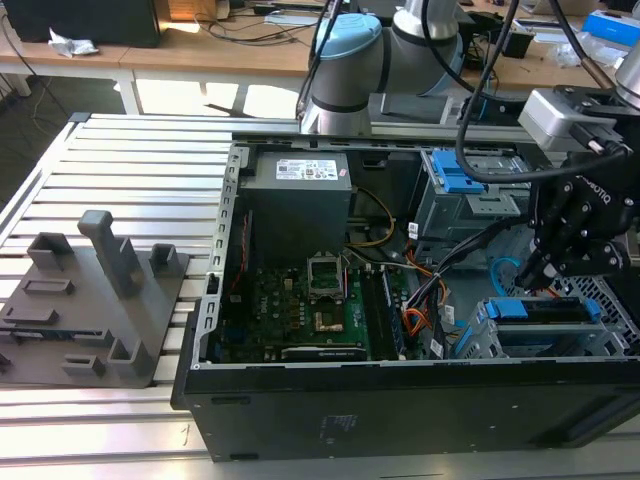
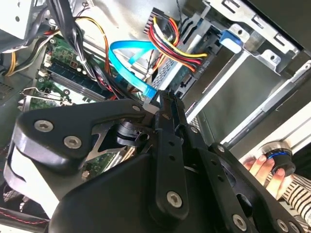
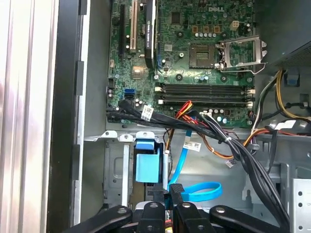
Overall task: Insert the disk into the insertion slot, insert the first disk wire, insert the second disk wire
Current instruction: 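Insert the second disk wire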
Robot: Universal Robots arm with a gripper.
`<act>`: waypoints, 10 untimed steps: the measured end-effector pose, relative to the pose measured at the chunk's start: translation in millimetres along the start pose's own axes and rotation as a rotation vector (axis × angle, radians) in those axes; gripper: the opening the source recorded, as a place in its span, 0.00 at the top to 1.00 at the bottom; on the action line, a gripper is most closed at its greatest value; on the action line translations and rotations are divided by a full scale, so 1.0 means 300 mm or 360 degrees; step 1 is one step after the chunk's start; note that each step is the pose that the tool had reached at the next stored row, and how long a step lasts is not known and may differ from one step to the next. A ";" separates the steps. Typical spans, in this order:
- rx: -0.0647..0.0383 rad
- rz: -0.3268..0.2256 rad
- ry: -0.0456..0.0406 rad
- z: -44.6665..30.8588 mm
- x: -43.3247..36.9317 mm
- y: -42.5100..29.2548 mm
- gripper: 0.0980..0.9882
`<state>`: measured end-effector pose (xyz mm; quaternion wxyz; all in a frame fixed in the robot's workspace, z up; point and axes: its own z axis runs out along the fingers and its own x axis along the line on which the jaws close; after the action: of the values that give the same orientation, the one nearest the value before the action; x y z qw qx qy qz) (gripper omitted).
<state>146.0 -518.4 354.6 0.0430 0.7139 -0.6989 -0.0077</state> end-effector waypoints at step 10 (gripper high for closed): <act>-0.0001 0.0012 -0.0001 0.026 0.038 -0.041 0.93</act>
<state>157.9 -529.9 346.5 0.0430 0.7111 -0.7017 -0.0078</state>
